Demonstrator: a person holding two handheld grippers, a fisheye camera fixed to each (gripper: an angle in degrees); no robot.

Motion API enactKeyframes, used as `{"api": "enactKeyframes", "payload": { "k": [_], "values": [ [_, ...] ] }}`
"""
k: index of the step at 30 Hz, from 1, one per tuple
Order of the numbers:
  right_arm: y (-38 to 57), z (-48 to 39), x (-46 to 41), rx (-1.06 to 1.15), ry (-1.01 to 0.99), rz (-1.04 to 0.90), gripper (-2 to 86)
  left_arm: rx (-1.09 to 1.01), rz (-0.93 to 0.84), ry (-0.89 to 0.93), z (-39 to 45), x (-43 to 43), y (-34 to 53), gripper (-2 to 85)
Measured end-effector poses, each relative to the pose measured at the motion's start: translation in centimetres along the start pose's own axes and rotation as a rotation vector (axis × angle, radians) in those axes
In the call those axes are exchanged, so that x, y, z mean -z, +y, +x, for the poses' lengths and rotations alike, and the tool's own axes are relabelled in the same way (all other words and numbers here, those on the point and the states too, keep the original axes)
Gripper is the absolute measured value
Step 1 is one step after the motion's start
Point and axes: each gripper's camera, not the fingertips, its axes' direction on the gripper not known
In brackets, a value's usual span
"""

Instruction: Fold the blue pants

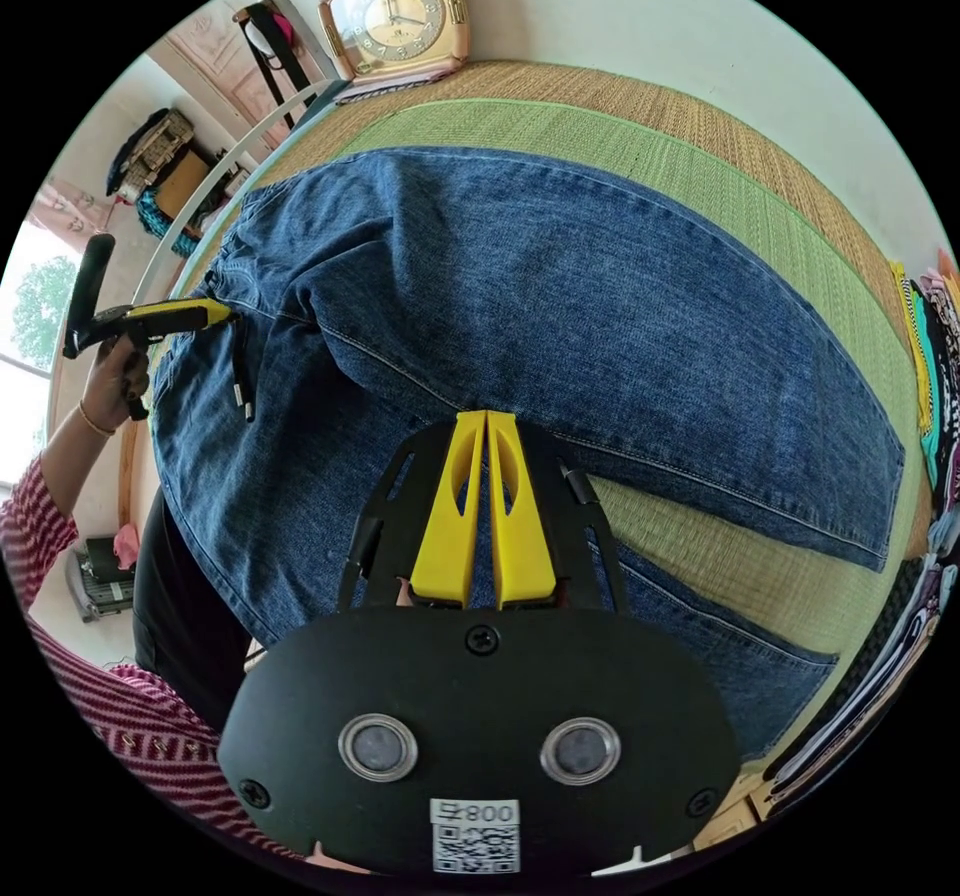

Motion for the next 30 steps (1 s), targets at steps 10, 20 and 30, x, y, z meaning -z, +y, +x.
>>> {"api": "enactKeyframes", "payload": {
  "k": [10,20,30],
  "values": [
    [-1.3,3.8,2.4,-0.034,-0.071,-0.004,0.2,-0.008,0.016,0.084,-3.2,6.1,0.5,0.2],
    [-3.2,7.1,5.0,-0.036,-0.089,-0.036,0.2,0.014,0.101,0.085,-5.2,10.6,-0.8,3.4],
    [-7.1,10.1,8.7,-0.034,-0.084,0.041,2.1,0.026,0.059,-0.074,-4.0,11.7,-4.7,6.3]
  ]
}}
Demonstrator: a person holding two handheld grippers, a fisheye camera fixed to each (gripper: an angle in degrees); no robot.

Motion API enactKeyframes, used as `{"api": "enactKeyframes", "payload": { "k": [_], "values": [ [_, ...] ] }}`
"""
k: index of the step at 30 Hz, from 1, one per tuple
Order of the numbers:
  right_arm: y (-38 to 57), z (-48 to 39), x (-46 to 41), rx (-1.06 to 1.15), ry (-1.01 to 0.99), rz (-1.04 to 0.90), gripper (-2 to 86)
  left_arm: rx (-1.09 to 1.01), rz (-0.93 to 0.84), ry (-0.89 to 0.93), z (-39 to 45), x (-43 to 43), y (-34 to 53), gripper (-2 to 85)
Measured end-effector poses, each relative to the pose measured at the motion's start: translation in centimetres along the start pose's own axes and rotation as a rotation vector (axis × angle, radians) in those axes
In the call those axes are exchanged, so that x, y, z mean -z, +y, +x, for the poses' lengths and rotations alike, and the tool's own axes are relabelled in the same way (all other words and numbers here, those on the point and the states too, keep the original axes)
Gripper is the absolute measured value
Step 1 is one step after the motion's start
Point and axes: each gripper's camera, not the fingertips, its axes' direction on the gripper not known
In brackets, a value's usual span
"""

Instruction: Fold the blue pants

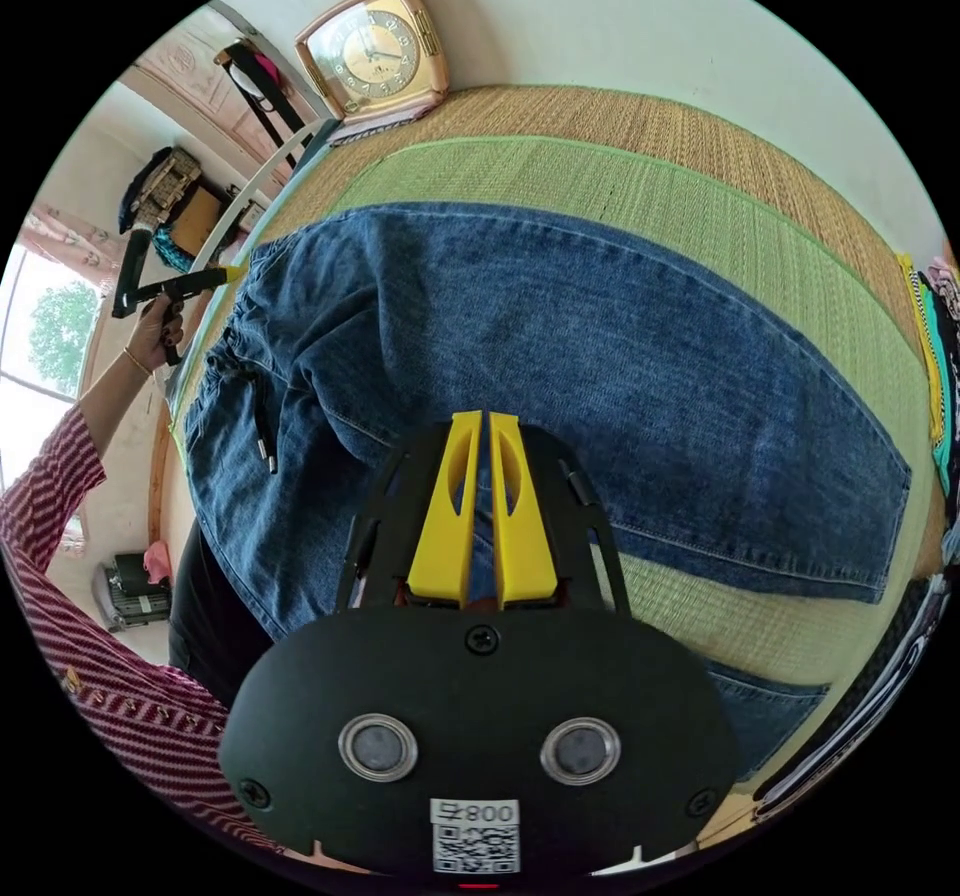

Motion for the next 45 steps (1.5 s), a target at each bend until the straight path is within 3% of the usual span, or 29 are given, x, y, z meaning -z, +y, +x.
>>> {"api": "enactKeyframes", "payload": {
  "k": [6,15,20,23,36,45],
  "values": [
    [-6.8,-0.4,1.6,0.092,0.072,0.029,4.7,-0.032,-0.058,-0.171,1.6,0.2,-2.7,8.7],
    [-17.6,-0.9,1.4,0.217,0.204,-0.016,7.8,-0.044,-0.218,-0.246,2.9,-2.4,-4.6,11.5],
    [-20.9,-0.2,-0.3,0.281,0.283,-0.103,9.2,-0.137,-0.196,-0.284,4.6,-3.1,-3.7,11.6],
    [-21.6,0.3,-2.1,0.308,0.302,-0.182,9.0,-0.139,-0.187,-0.278,5.3,-3.5,-3.0,11.3],
    [-20.7,2.5,1.0,0.255,0.269,-0.2,3.4,-0.141,-0.2,-0.349,9.7,-6.7,0.8,3.8],
    [-17.3,4.1,8.4,0.202,0.257,-0.142,0.9,-0.154,-0.113,-0.345,11.9,-6.8,5.3,1.4]
  ]
}}
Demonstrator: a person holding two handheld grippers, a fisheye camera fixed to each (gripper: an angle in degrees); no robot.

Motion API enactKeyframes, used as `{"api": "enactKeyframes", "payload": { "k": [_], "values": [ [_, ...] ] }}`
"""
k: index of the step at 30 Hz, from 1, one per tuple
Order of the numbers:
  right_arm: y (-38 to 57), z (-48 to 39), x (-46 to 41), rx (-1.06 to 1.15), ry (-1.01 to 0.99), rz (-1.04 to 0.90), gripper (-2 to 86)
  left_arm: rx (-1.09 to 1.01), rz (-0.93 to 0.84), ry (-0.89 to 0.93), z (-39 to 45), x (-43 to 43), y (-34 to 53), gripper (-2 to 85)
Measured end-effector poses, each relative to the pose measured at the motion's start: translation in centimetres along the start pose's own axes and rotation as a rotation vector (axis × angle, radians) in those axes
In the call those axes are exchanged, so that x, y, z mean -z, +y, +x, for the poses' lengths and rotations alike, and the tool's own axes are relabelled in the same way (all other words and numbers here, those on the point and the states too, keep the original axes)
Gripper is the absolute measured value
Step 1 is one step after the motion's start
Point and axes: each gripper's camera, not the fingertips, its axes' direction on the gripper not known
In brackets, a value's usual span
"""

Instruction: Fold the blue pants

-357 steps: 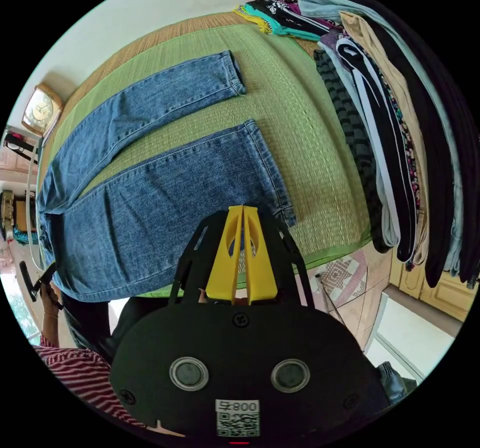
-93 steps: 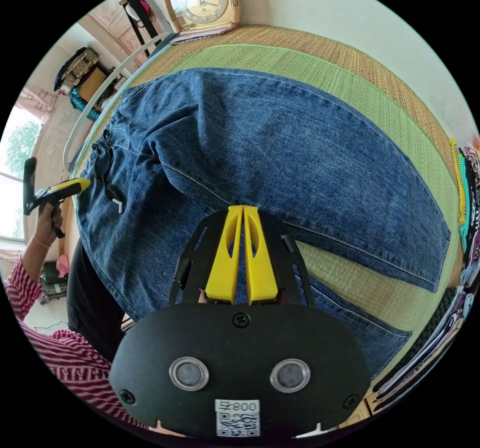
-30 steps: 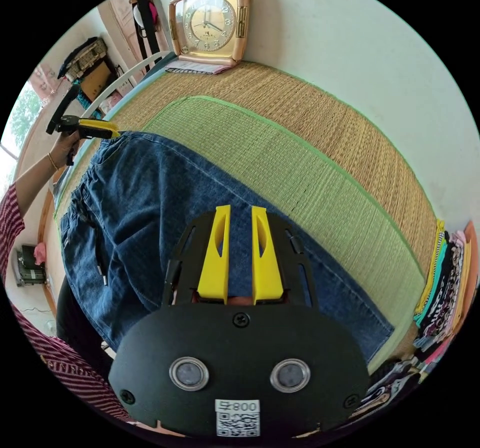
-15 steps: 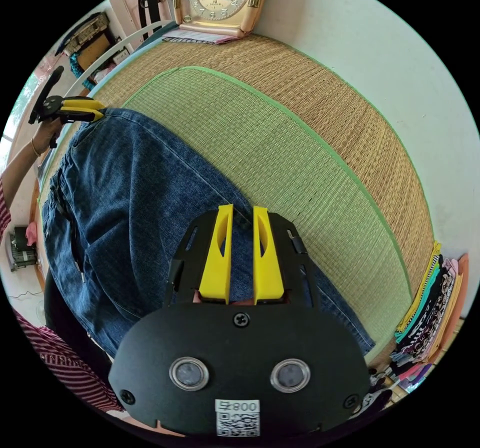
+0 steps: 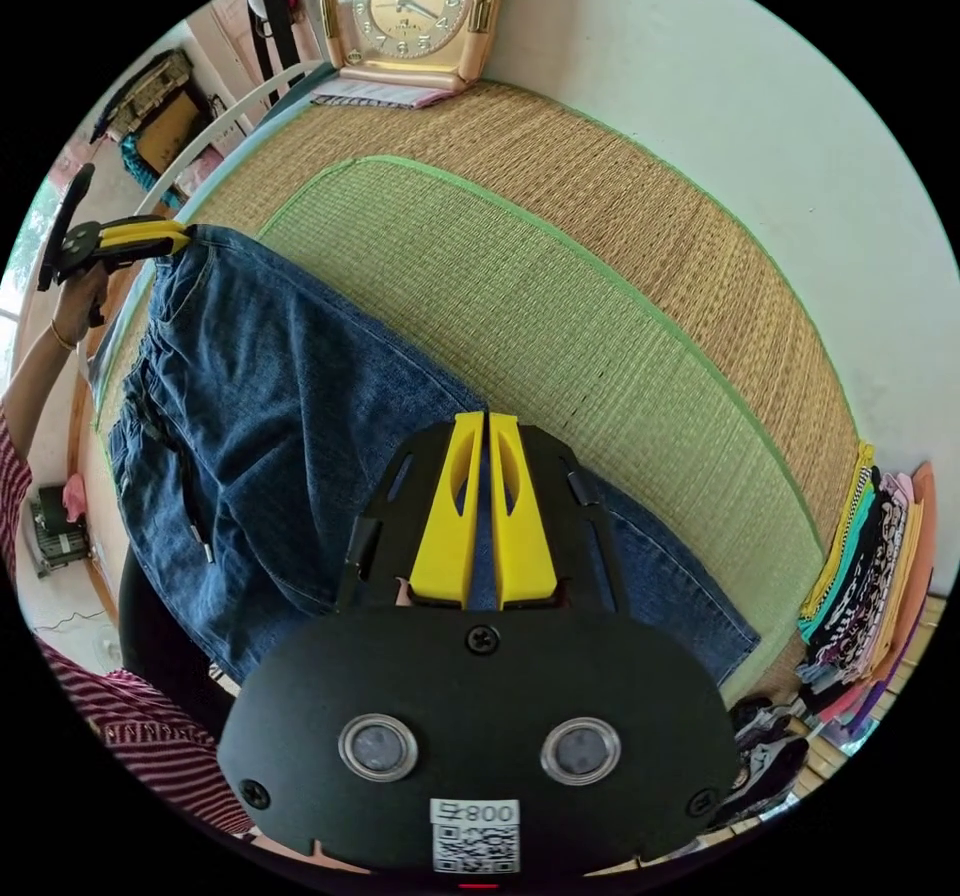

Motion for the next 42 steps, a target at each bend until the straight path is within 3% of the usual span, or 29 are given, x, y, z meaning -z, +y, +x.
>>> {"api": "enactKeyframes", "payload": {
  "k": [12,23,32,42],
  "values": [
    [12.9,0.3,11.4,-0.04,-0.017,0.102,0.5,-0.025,0.103,0.005,4.3,-0.5,8.2,1.3],
    [30.4,-4.3,19.9,-0.003,-0.06,0.213,0.4,-0.08,0.148,0.03,7.5,-4.0,18.5,1.5],
    [41.8,-11.0,20.1,0.061,-0.127,0.197,0.4,-0.068,0.058,0.034,8.8,-11.3,25.3,1.2],
    [46.5,-15.2,16.1,0.065,-0.19,0.088,0.5,-0.117,-0.058,-0.022,9.4,-19.7,28.0,0.9]
  ]
}}
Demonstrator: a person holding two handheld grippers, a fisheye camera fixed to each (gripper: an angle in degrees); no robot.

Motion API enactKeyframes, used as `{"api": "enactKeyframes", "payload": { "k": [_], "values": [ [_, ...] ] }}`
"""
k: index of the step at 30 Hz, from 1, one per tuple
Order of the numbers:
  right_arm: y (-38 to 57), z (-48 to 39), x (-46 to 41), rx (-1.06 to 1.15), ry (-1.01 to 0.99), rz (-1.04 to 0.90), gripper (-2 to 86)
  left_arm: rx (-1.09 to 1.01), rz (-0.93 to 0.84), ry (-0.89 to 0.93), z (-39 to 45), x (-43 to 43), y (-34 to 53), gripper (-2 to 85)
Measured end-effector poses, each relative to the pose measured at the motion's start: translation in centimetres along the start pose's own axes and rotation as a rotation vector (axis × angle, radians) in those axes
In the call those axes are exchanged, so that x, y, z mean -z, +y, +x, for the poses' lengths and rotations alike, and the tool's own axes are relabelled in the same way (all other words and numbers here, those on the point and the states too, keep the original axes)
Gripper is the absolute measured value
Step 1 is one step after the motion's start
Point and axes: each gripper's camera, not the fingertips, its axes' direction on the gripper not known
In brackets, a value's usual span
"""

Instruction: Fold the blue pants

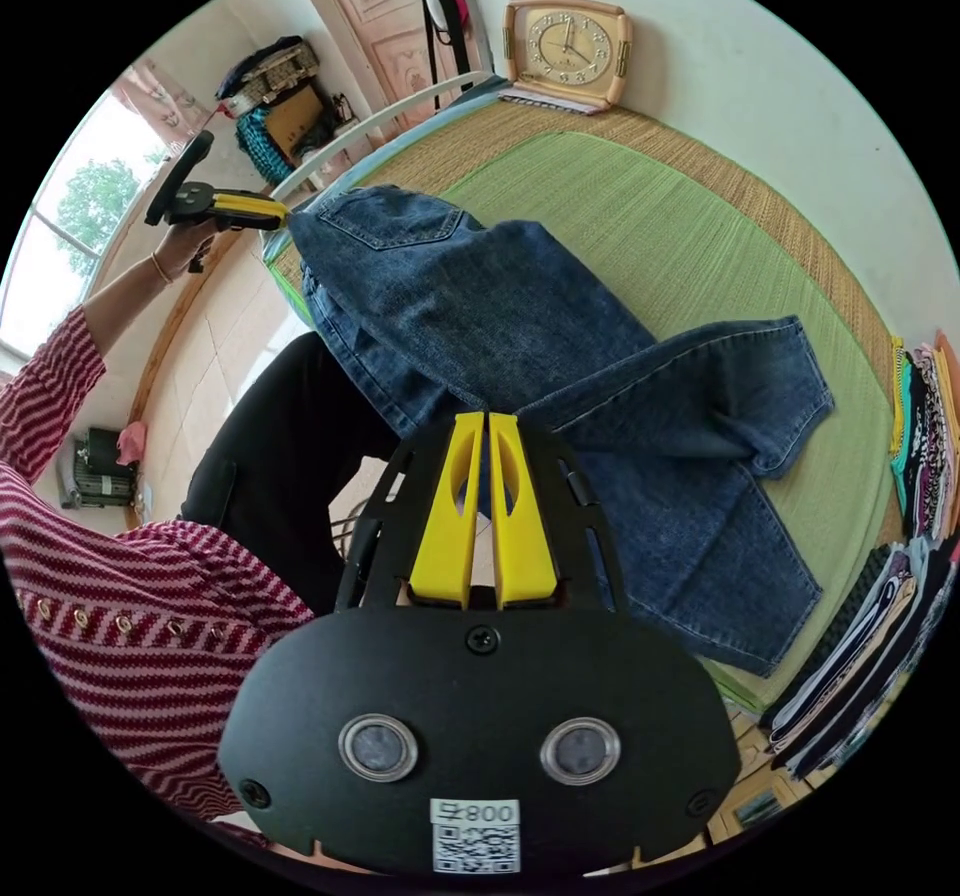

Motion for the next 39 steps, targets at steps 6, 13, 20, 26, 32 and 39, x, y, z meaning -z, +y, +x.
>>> {"api": "enactKeyframes", "payload": {
  "k": [6,13,20,26,32,39],
  "values": [
    [0.8,-1.8,-2.8,0.012,0.001,-0.081,0.5,-0.015,-0.061,0.001,-0.3,-5.1,0.1,0.7],
    [1.0,-3.0,-2.8,0.019,-0.005,-0.109,0.5,-0.021,-0.064,0.016,-1.6,-9.0,-0.2,0.7],
    [0.8,-4.7,-3.4,0.023,-0.019,-0.152,0.6,-0.031,-0.074,0.02,-3.6,-12.6,-1.1,0.7],
    [0.9,-6.2,-3.2,0.032,-0.026,-0.156,0.5,-0.032,-0.075,0.017,-5.5,-15.3,-1.9,0.7],
    [0.8,-7.5,-3.5,0.03,-0.032,-0.178,0.6,-0.029,-0.083,0.018,-7.6,-17.7,-2.8,0.7],
    [1.3,-9.3,-1.1,0.057,-0.039,-0.133,0.6,0.0,-0.078,0.025,-10.6,-20.2,-3.8,0.7]
  ]
}}
